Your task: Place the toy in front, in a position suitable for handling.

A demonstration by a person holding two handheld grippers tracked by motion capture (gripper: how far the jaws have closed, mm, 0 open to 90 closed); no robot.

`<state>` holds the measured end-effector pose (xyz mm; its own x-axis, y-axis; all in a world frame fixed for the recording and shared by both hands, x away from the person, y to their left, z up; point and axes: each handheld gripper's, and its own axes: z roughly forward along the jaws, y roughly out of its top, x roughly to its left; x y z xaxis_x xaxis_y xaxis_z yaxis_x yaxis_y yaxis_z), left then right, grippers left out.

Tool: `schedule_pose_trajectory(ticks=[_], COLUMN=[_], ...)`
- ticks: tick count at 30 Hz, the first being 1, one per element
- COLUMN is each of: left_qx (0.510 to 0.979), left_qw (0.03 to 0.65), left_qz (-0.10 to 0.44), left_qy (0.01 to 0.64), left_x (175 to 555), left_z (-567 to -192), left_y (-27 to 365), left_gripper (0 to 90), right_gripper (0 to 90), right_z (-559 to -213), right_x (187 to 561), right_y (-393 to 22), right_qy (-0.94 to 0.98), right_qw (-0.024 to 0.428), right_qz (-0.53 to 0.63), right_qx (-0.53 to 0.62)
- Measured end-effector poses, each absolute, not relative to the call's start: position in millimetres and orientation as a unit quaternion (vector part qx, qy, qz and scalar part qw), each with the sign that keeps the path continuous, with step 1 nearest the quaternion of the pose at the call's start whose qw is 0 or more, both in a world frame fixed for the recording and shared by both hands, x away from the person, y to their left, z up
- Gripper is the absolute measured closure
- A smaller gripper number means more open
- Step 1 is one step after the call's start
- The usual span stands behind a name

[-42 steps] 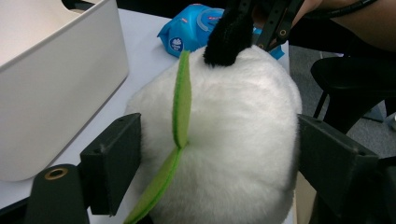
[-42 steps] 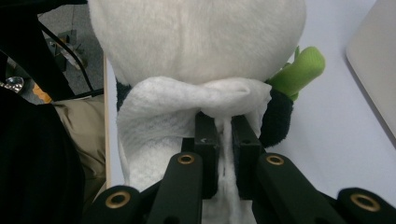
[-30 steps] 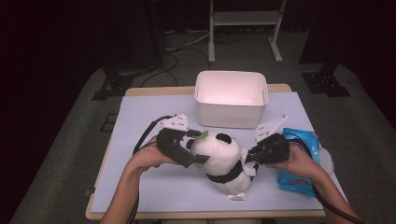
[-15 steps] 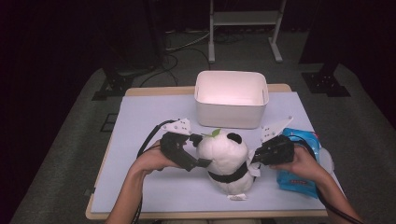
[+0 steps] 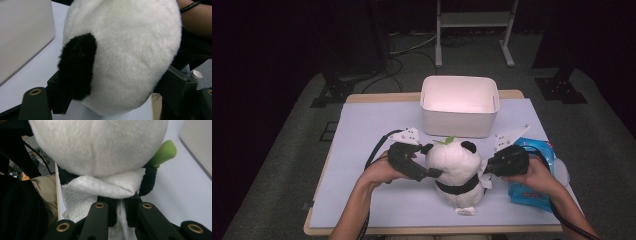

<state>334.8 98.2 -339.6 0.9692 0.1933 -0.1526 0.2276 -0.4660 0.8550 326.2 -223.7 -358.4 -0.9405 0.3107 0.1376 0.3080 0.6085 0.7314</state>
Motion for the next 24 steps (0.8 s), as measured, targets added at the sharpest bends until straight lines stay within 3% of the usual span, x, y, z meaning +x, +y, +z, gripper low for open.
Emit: schedule_pose_trajectory(ticks=[24], left_qx=[0.865], left_qw=[0.485], left_qz=[0.020], left_qy=[0.130], left_x=[330.3], left_z=[-315.1], left_y=[115.2], left_gripper=[24.3], right_gripper=[83.6], right_z=[-310.5], right_x=[328.5], right_y=[-223.5], right_qy=[0.882], right_qw=[0.030], right_qz=[0.443], right_qx=[0.161])
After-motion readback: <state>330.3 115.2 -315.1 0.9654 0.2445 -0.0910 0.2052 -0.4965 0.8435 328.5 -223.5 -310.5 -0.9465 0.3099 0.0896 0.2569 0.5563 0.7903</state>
